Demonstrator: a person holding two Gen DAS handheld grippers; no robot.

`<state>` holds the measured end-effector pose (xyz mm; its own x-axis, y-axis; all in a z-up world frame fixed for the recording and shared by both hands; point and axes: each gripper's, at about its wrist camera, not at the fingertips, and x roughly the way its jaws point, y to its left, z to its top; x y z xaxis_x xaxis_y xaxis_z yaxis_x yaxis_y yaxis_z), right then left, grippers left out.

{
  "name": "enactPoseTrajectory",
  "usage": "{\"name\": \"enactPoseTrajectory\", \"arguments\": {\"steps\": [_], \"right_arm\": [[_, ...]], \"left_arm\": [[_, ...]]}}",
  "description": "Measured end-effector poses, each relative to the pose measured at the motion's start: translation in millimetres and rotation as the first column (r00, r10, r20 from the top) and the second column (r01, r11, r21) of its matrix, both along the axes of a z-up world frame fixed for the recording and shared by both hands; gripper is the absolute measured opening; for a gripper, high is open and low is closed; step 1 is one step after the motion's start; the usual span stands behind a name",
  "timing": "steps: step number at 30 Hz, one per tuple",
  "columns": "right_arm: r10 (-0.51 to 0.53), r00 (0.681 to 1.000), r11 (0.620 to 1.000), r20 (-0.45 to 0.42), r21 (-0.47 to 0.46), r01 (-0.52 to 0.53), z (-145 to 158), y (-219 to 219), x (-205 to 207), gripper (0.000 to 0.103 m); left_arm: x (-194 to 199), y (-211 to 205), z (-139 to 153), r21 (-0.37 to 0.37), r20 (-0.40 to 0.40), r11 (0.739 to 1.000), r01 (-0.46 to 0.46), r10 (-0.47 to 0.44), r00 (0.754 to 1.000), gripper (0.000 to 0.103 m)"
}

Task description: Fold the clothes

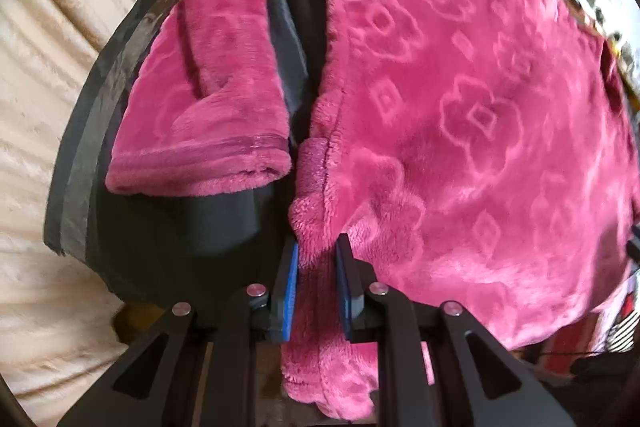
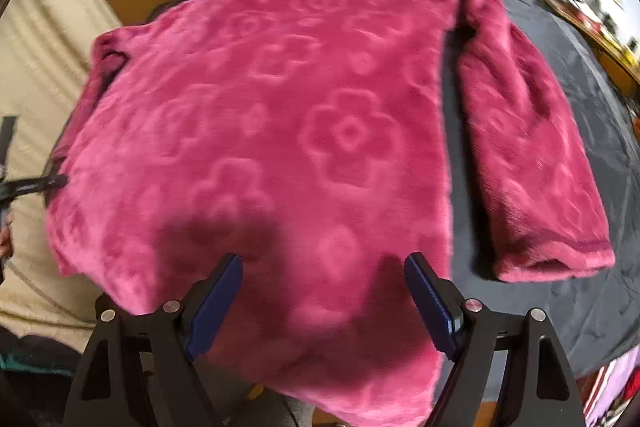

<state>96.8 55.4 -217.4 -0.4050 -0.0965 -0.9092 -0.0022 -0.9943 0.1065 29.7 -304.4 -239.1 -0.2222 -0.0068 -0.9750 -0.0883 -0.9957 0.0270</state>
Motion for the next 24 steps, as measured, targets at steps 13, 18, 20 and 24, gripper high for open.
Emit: {"name": "enactPoseTrajectory", "arguments": {"steps": [13, 18, 20, 24], "right_arm": [[0.139, 0.989, 0.987, 0.051, 0.073, -0.142, -29.3, -21.0, 9.1, 0.093], [0.179, 0.979, 0.974, 0.097, 0.126, -0.191, -36.8, -34.3, 9.7, 0.103], [0.171, 0.98, 0.976, 0.102, 0.116, -0.182, -36.6, -32.9, 8.3, 0.103], [0.173, 0.977, 0.976, 0.123, 0.112, -0.187, -36.0, -30.3, 8.9, 0.103]], "left_arm": [[1.4, 22.4, 33.7, 0.003, -0.063, 0.999, -0.042, 0.043, 0.997, 0.027], [3.9, 51.3, 52.7, 0.03, -0.151, 0.999, -0.015, 0.019, 0.988, 0.054], [1.1, 60.6, 47.1, 0.052, -0.153, 0.998, 0.025, -0.017, 0.988, 0.06], [-8.3, 71.0, 14.6, 0.047, -0.104, 0.994, 0.103, -0.097, 0.99, 0.06]]}}
